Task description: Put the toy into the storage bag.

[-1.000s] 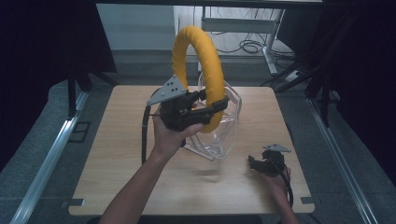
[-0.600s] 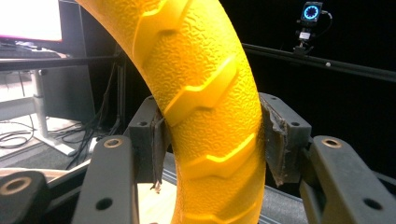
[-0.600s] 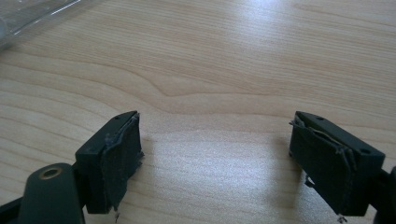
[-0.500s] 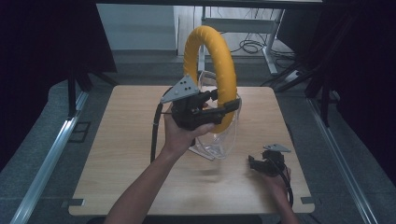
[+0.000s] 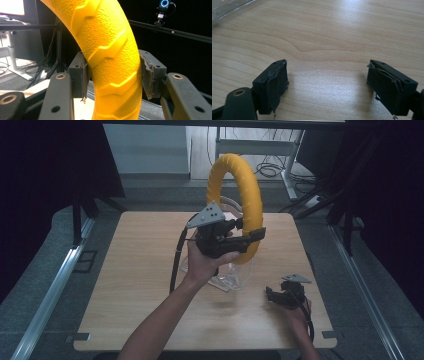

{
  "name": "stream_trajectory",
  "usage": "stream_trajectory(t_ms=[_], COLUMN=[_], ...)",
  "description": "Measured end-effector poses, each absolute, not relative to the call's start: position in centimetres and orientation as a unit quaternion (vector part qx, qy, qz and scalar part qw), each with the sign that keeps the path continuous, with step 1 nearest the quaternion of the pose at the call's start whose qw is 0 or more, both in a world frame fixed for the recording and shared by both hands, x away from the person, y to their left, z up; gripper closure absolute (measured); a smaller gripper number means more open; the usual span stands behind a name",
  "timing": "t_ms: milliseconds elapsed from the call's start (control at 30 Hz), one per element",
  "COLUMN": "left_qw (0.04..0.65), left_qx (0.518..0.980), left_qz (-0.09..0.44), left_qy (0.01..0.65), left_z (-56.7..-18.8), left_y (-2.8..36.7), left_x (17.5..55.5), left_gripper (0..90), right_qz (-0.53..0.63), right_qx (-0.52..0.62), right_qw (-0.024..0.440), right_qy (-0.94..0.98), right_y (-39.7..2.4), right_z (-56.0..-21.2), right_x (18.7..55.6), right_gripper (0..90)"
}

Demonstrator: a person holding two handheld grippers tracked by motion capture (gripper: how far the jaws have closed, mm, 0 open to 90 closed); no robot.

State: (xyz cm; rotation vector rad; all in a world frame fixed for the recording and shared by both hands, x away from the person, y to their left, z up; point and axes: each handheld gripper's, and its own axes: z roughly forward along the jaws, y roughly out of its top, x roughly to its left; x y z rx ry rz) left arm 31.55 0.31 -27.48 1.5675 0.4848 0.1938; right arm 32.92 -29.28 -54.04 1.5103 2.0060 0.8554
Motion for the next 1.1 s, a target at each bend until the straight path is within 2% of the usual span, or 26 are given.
stream_trajectory(t_ms=[1100], left_qw=[0.651], left_qx=[0.711], left_qz=[0.058], left_qy=[0.259], left_z=[-33.0], left_y=[0.0], left_x=[34.3], left_gripper=[47.3], right_qz=[0.313], right_qx=[0.552], right_qw=[0.243], right_qy=[0.734], right_y=[-29.3], right_z=[-54.0], right_x=[32.9], right_gripper=[16.8])
